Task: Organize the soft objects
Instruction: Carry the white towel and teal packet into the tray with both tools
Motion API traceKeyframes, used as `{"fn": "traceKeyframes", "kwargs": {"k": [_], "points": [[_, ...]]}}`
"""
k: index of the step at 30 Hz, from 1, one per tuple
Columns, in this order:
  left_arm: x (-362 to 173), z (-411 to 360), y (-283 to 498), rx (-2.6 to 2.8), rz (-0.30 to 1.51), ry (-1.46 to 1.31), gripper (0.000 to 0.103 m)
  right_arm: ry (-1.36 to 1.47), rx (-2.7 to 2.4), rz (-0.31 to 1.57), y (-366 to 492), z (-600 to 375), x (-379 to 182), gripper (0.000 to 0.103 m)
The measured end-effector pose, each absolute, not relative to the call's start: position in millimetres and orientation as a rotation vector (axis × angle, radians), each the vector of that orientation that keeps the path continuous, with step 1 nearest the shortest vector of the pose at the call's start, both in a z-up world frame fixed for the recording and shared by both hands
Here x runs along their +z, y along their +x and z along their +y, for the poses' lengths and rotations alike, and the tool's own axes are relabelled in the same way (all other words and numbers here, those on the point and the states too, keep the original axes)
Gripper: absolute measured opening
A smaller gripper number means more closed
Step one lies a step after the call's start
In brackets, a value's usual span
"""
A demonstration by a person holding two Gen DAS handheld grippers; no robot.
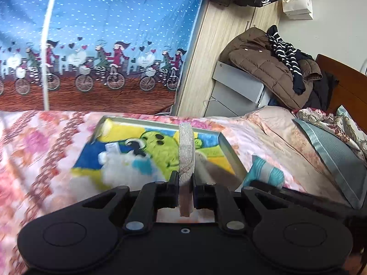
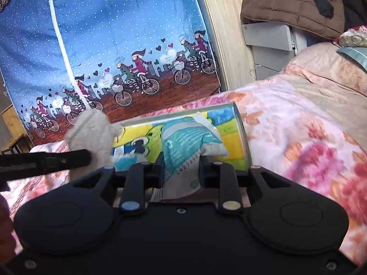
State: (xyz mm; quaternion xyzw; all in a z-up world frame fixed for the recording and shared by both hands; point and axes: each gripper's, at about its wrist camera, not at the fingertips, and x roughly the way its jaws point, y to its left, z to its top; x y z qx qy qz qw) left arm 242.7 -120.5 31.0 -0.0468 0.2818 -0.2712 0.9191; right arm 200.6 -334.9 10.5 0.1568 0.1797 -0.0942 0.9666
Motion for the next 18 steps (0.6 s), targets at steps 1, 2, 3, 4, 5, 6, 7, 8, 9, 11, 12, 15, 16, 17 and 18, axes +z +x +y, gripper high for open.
{"fn": "traceKeyframes", "kwargs": {"k": [1,2,3,4,5,6,7,8,9,11,12,15,16,17,18], "points": [[29,-127,251,-0.560,0.580,-0.093,0.012,0.313,-0.190,0.360,207,-336,10,0.020],[26,-134,260,-0.562,0.581,-0.089,0.012,0.307,-0.191,0.359,219,-336,8,0.020],[23,-141,268,-0.564,0.585,-0.087,0.012,0.303,-0.192,0.362,226,-334,5,0.020],[20,-146,275,-0.565,0.590,-0.087,0.012,0.308,-0.195,0.366,232,-336,2,0.020],[15,-151,282,-0.566,0.596,-0.088,0.012,0.321,-0.196,0.369,240,-338,-1,0.020],[11,-154,288,-0.566,0.603,-0.089,0.012,0.335,-0.197,0.371,246,-341,-4,0.020],[8,-159,294,-0.563,0.607,-0.086,0.012,0.344,-0.199,0.372,251,-343,-6,0.020],[3,-161,299,-0.562,0.613,-0.085,0.012,0.351,-0.205,0.374,262,-341,-9,0.020],[-1,-164,304,-0.559,0.621,-0.084,0.012,0.366,-0.208,0.377,267,-343,-12,0.020],[-9,-167,312,-0.549,0.635,-0.080,0.012,0.416,-0.214,0.390,273,-344,-20,0.020],[-13,-169,315,-0.543,0.643,-0.077,0.012,0.433,-0.212,0.400,278,-343,-22,0.020],[-23,-173,322,-0.514,0.668,-0.054,0.012,0.379,-0.225,0.430,288,-335,-30,0.020],[-26,-174,324,-0.508,0.682,-0.044,0.012,0.363,-0.226,0.443,291,-333,-32,0.020],[-29,-175,326,-0.504,0.699,-0.033,0.012,0.353,-0.229,0.458,293,-331,-34,0.020],[-32,-175,328,-0.502,0.721,-0.023,0.013,0.351,-0.230,0.476,296,-329,-37,0.020]]}}
